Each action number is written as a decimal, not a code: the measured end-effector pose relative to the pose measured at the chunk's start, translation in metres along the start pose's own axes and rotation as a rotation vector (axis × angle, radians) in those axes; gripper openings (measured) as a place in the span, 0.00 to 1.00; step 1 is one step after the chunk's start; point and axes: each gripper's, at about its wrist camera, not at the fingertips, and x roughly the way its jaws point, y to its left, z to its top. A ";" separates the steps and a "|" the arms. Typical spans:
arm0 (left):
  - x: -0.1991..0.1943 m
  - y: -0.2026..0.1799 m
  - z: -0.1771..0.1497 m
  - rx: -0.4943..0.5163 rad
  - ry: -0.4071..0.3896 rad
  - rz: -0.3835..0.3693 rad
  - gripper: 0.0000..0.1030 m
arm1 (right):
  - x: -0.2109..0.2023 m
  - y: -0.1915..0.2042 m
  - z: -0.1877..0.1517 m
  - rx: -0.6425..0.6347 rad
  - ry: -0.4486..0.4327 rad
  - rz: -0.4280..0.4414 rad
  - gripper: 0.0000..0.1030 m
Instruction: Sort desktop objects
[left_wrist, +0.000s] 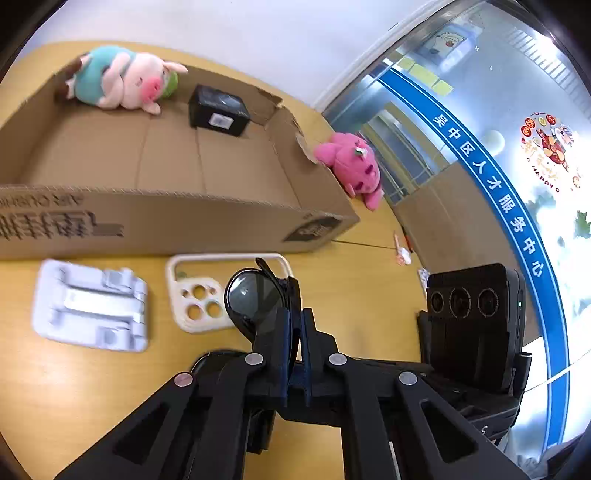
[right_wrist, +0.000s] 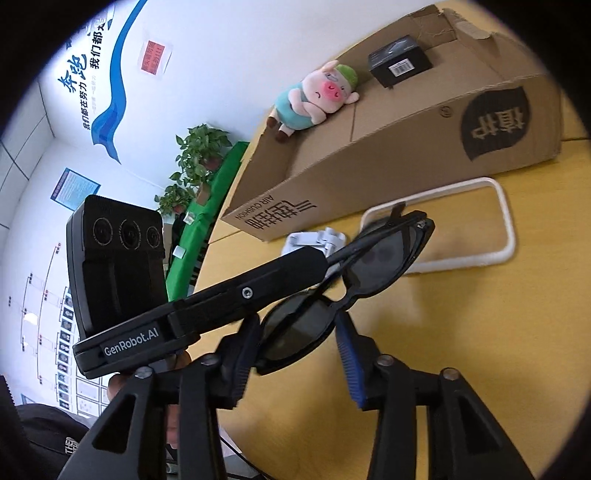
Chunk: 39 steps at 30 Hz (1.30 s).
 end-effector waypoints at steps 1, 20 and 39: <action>-0.002 0.001 0.003 -0.003 -0.005 0.007 0.04 | 0.004 0.002 0.003 -0.008 0.008 0.000 0.34; -0.012 0.051 -0.022 -0.046 0.063 -0.006 0.06 | 0.031 -0.034 0.014 0.128 0.061 0.059 0.41; 0.025 0.052 -0.075 -0.009 0.219 0.051 0.09 | 0.072 -0.036 -0.018 0.119 0.196 0.032 0.10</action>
